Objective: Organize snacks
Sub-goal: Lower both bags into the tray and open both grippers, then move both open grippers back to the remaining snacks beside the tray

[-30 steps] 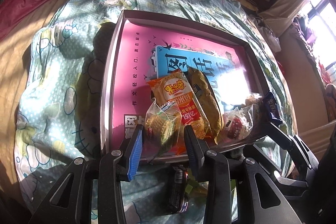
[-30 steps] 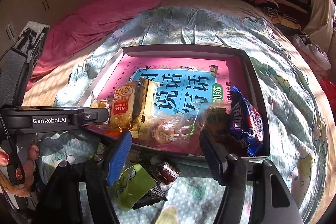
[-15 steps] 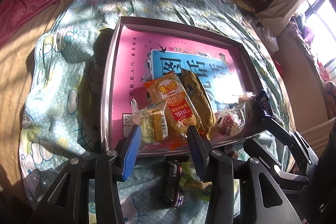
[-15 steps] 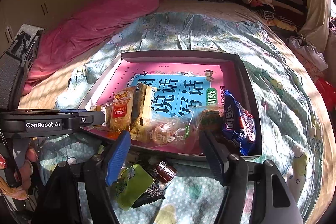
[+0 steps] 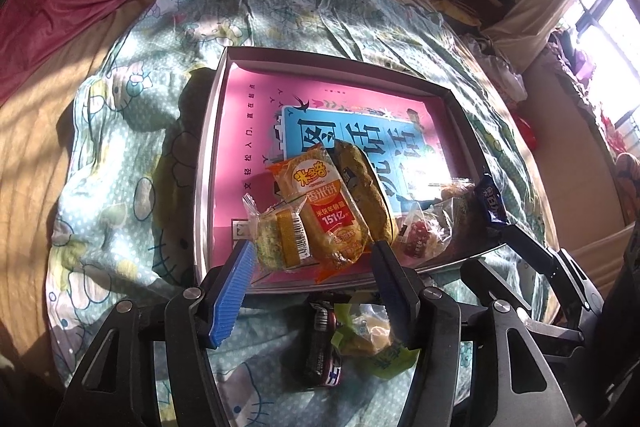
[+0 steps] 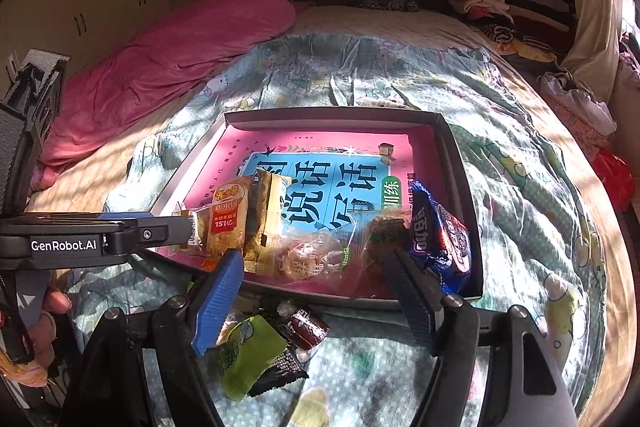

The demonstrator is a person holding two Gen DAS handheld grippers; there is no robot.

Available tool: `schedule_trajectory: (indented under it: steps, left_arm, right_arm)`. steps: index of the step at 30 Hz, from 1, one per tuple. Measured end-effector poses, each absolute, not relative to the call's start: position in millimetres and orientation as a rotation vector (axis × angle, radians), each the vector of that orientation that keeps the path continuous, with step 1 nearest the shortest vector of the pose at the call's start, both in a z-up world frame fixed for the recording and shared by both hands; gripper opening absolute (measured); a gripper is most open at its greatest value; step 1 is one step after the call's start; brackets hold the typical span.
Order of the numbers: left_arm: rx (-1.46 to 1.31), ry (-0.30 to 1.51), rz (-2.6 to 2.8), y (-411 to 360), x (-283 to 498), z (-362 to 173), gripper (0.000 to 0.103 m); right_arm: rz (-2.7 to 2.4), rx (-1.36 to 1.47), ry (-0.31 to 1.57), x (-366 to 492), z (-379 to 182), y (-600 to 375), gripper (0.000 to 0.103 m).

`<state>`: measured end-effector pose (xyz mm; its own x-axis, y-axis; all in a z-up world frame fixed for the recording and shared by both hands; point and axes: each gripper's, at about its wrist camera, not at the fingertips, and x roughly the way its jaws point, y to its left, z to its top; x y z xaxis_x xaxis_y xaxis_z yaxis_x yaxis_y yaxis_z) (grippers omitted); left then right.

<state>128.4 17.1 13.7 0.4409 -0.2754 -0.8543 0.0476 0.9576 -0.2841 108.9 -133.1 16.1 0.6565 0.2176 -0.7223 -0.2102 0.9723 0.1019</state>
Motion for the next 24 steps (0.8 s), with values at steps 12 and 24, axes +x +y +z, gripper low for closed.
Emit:
schedule_trajectory:
  steps: [12, 24]
  left_arm:
    - [-0.239, 1.078, -0.203, 19.4, 119.6, 23.6, 0.063]
    - [-0.255, 1.057, -0.195, 25.2, 107.9, 32.4, 0.063]
  right_arm:
    - [0.215, 0.027, 0.793, 103.3, 26.3, -142.8, 0.075]
    - [0.185, 0.036, 0.764, 93.9, 36.5, -154.5, 0.079]
